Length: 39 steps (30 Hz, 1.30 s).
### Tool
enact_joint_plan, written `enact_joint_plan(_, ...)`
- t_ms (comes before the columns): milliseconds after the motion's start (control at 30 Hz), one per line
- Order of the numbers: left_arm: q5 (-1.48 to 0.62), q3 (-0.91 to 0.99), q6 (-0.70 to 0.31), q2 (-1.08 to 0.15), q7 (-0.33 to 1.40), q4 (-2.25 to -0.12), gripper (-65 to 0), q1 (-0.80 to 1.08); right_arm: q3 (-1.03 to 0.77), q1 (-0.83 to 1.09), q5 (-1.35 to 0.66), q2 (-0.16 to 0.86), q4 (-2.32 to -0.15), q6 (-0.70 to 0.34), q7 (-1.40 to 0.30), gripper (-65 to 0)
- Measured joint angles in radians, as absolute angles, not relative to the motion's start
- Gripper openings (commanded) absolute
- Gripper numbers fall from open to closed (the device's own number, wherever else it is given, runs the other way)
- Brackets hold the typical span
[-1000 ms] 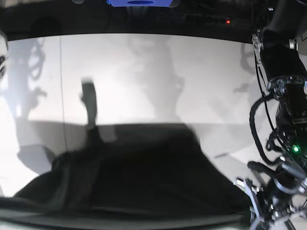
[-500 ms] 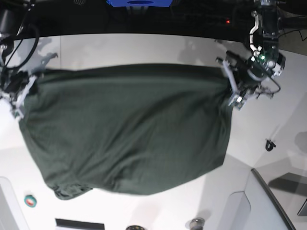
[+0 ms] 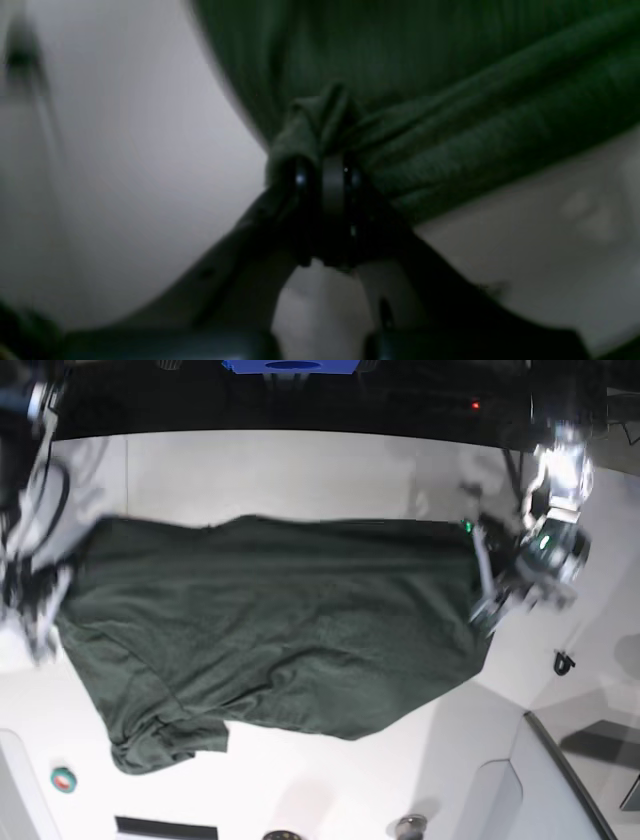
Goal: Layout the t-shirt on the table in an organized manner, then fold the t-shirt properly
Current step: 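Lift the shirt with both grippers and lay it down flatter, then drag the held shirt edge away from the right gripper with the left gripper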
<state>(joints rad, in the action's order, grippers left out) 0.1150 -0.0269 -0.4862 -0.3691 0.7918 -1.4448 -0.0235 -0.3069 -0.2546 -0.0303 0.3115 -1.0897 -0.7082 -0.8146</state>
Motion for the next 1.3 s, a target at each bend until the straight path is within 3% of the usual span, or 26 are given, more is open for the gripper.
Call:
enact_joint_plan(100, 0.241, -0.17, -0.503, -0.365, 0.794, -1.359, -65.0, -0.242, -0.255, -0.493, 0.032, 0.332, -0.961, -0.72, -0.702, -64.7)
enact_joint_plan(333, 0.363, -0.237, -0.499, -0.36, 0.766, -1.321, -65.0, -0.756, -0.105, -0.96, 0.056, 0.433, -1.037, -0.712, -0.771, -64.8)
enact_joint_plan(467, 0.352, -0.234, -0.498, -0.358, 0.883, -1.358, -65.0, -0.968, -0.062, -1.065, 0.041, 0.453, -1.206, -0.715, -0.852, -64.8)
enact_joint_plan(567, 0.366, -0.224, -0.491, -0.366, 0.936, -1.509, -65.0, -1.007, -0.071, -1.055, 0.041, 0.458, -1.399, -0.715, -0.973, -64.8)
enact_joint_plan(667, 0.364, -0.217, -0.488, -0.389, 0.99, -1.682, -65.0, -0.897, -0.15, -0.931, 0.039, 0.467, -1.621, -0.707, -1.037, -64.8)
enact_joint_plan(800, 0.37, -0.204, -0.531, -0.424, 1.028, -1.814, -65.0, -0.532, -0.188, -0.572, 0.051, 0.448, -1.721, -0.707, -1.031, -64.8)
enact_joint_plan(967, 0.377, -0.106, -0.493, -0.406, 1.023, -1.825, -65.0, -0.134, -0.19, -0.205, 0.068, 0.316, -1.605, -0.706, -0.807, -64.8)
enact_joint_plan(1067, 0.414, -0.012, -0.49, -0.326, 0.905, -1.741, -65.0, 0.044, -0.191, -0.09, 0.081, 0.241, -1.441, -0.711, -0.728, -64.8)
enact_joint_plan(1167, 0.391, 0.072, -0.495, -0.25, 0.757, -1.564, -65.0, 0.123, -0.192, -0.043, 0.085, 0.206, -1.275, -0.706, -0.659, -64.8)
enact_joint_plan(1300, 0.399, 0.182, -0.446, -0.242, 0.668, -1.394, -65.0, 0.14, -0.199, -0.018, 0.077, 0.198, -1.19, -0.698, -0.612, -64.8)
